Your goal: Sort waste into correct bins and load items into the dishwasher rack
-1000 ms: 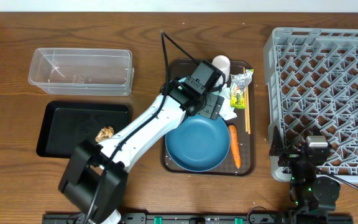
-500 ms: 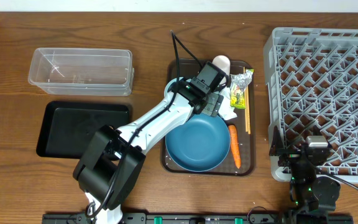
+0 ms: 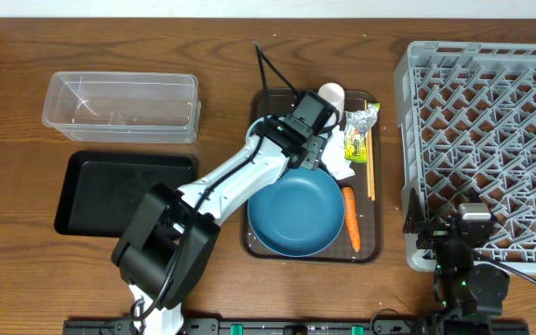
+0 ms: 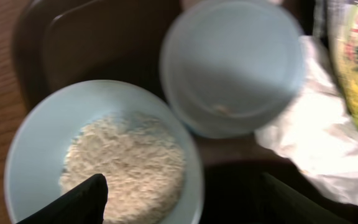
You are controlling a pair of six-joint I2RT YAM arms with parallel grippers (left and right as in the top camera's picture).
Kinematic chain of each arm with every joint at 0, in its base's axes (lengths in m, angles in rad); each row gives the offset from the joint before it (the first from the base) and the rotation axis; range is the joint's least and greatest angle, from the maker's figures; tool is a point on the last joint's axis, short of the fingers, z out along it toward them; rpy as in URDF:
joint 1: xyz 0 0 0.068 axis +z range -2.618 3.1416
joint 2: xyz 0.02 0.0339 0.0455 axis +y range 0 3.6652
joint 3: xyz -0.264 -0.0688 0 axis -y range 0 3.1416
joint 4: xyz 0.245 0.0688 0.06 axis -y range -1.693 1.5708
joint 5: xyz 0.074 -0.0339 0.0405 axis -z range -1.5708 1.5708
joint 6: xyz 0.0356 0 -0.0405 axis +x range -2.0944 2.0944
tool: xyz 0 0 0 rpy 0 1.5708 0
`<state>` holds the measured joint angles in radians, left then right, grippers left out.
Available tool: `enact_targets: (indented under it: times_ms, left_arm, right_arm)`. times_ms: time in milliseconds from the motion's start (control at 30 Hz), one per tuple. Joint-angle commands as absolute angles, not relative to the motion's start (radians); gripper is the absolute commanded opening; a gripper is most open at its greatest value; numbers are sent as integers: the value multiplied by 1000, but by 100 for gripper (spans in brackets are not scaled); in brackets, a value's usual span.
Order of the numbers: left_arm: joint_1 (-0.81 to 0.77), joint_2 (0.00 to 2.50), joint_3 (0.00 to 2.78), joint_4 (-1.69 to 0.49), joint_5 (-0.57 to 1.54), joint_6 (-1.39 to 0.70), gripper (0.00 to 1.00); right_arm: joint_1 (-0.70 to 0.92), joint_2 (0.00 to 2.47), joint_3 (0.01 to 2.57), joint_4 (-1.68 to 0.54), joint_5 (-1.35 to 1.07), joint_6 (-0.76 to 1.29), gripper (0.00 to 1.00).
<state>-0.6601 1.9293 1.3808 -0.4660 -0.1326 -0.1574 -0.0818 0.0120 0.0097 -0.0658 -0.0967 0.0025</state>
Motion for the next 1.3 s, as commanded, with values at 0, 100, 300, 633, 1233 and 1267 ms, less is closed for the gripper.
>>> enact_targets:
  times_ms: [0, 100, 300, 633, 1233, 1267]
  left_arm:
    - [-643, 1943, 1382, -466, -165, -167, 75]
    - [-643, 1943, 1380, -466, -149, -169, 75]
    - [-643, 1943, 1380, -465, -83, -180, 75]
    - [-641, 1943, 1351, -465, -83, -180, 71]
    - [-638, 1992, 1350, -446, -101, -180, 71]
    - [-638, 1991, 1350, -442, -101, -180, 71]
  right_arm:
    - [-98, 6, 6, -67, -98, -13, 99]
    - [-98, 6, 6, -67, -98, -13, 99]
    - [-98, 6, 6, -67, -97, -13, 99]
    - [-98, 6, 6, -67, -97, -13, 99]
    - [-98, 6, 6, -67, -98, -13, 99]
    - [-98, 6, 6, -67, -98, -13, 99]
